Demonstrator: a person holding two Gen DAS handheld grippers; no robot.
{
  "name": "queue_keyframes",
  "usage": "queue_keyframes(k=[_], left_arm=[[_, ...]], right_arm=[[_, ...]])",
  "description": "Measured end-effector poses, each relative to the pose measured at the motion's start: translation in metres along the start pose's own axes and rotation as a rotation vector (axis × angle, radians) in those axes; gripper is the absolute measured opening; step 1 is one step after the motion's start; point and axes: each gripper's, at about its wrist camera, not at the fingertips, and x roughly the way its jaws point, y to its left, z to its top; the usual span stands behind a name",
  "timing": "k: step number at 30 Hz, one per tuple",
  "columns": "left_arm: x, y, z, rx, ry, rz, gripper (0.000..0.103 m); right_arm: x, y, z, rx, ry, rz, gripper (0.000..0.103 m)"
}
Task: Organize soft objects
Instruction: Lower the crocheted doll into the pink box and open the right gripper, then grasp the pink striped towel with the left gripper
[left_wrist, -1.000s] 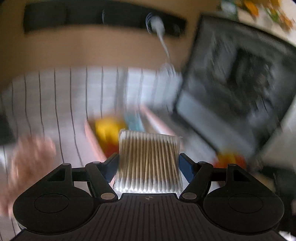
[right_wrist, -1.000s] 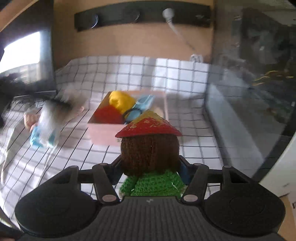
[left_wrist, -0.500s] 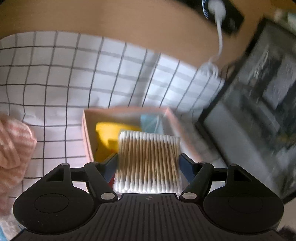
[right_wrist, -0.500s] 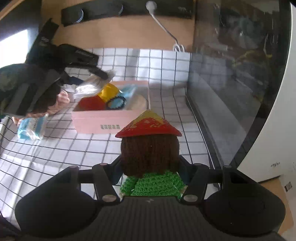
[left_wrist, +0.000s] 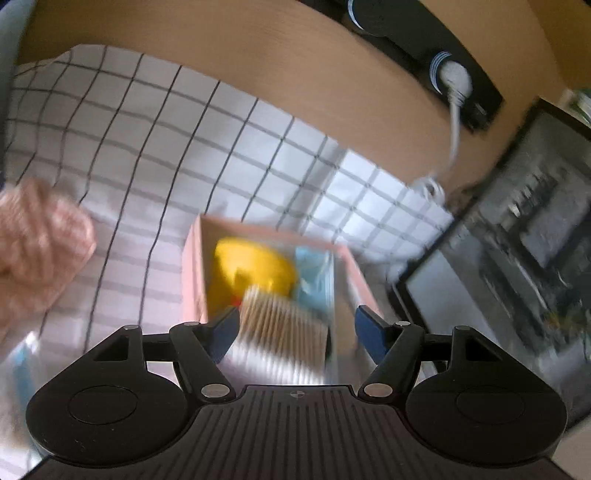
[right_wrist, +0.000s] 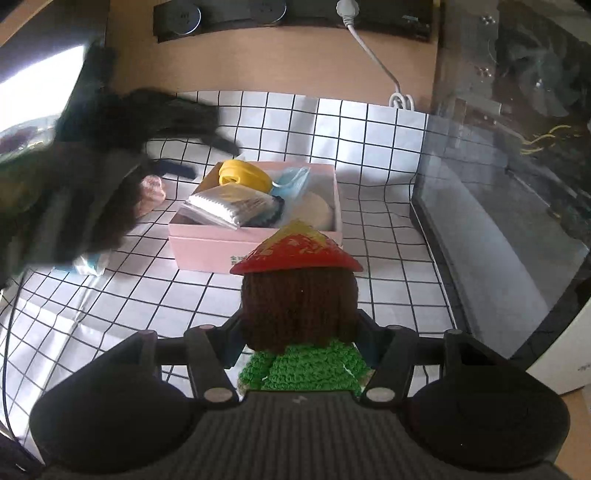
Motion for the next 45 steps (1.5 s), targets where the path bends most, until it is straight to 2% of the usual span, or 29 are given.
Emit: queue_keyframes(k=[3,7,10,11,13,14,17,19,22,26,29,32,33,36,39,41,43,45], left_arm=[[-0.029,0.003,-0.026,0.031,0.037,-0.025,0.074],[-0.062,0.013,-0.056,0.023,0.073,-0.025,0.074],[-0.082,0.028,-0.067,-0.01,0.081,0.01,0.074],[-0.09,0.036,-0.07,-0.02,0.077,0.033,0.074],[-0.105,0.051,-0.074,-0.035,0.065,0.089,0.074],[-0.115,0.06,-0.077,-0.045,0.057,0.121,0.074],[-0.139,0.091,-0.091,-0.109,0.051,0.193,0.074],[-0.147,0.109,-0.098,-0.156,0.056,0.227,0.074],[-0.158,0.13,-0.102,-0.199,0.049,0.28,0.074],[-0.165,0.15,-0.093,-0.239,0.014,0.285,0.074],[-0.165,0.158,-0.07,-0.217,-0.019,0.269,0.074],[-0.163,0.158,-0.033,-0.106,-0.063,0.275,0.074],[-0.158,0.159,-0.019,-0.049,-0.056,0.276,0.074],[-0.128,0.159,0.018,0.109,0.038,0.319,0.074],[-0.091,0.166,0.038,0.188,0.069,0.36,0.074],[-0.063,0.179,0.048,0.2,0.104,0.398,0.074],[-0.039,0.195,0.054,0.168,0.145,0.418,0.074],[-0.019,0.209,0.057,0.118,0.184,0.399,0.074]], right_arm=[[0.003,-0.013,0.029,0.033,-0.036,0.03,0.06],[0.013,-0.029,0.102,0.084,-0.154,0.071,0.06],[0.037,-0.033,0.149,0.116,-0.228,0.124,0.068],[0.049,-0.034,0.16,0.119,-0.236,0.141,0.077],[0.076,-0.029,0.17,0.101,-0.188,0.106,0.077],[0.087,-0.026,0.167,0.103,-0.151,0.092,0.077],[0.096,-0.015,0.137,0.106,-0.065,0.128,0.078],[0.094,-0.001,0.114,0.044,-0.017,0.131,0.078],[0.086,0.022,0.076,-0.06,0.009,0.097,0.078],[0.069,0.054,0.047,-0.16,-0.006,0.076,0.078],[0.057,0.078,0.034,-0.227,-0.012,0.11,0.078],[0.046,0.098,0.028,-0.291,-0.011,0.154,0.078],[0.043,0.103,0.027,-0.308,-0.014,0.161,0.078],[0.039,0.117,0.021,-0.332,-0.004,0.182,0.078],[0.04,0.124,0.013,-0.324,0.029,0.186,0.078],[0.042,0.127,0.008,-0.313,0.052,0.179,0.078],[0.04,0.126,0.001,-0.309,0.071,0.169,0.078],[0.038,0.124,-0.004,-0.306,0.086,0.141,0.078]])
